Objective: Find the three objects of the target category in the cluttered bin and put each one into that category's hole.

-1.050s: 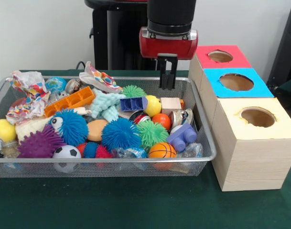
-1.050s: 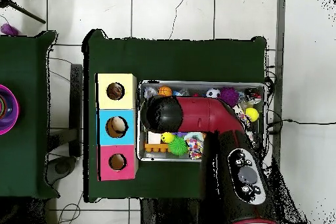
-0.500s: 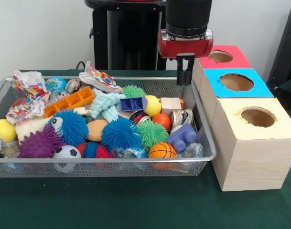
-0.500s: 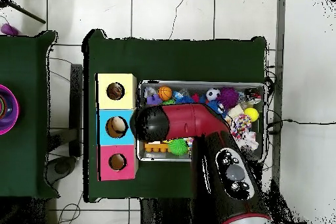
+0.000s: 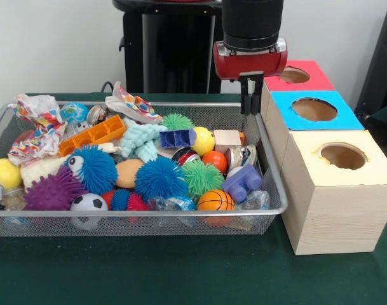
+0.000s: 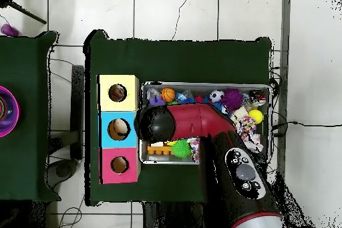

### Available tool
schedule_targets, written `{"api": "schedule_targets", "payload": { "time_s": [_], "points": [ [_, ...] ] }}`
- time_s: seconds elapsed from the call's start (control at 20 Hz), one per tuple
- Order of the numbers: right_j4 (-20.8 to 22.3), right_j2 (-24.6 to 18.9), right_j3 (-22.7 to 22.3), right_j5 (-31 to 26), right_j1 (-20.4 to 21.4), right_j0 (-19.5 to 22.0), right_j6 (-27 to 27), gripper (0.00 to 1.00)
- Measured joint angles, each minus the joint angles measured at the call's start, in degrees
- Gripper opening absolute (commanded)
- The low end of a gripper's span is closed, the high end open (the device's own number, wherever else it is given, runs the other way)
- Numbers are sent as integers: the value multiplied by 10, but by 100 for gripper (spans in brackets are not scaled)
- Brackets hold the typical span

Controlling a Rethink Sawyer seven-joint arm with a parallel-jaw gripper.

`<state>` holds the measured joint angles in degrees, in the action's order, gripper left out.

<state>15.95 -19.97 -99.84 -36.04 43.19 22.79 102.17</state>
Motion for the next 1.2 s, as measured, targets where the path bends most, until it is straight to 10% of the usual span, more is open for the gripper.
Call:
{"api": "schedule_targets", "payload": {
  "time_s": [1.2],
  "points": [
    [20,-5,-124,52,42,28,0,0]
  ]
}}
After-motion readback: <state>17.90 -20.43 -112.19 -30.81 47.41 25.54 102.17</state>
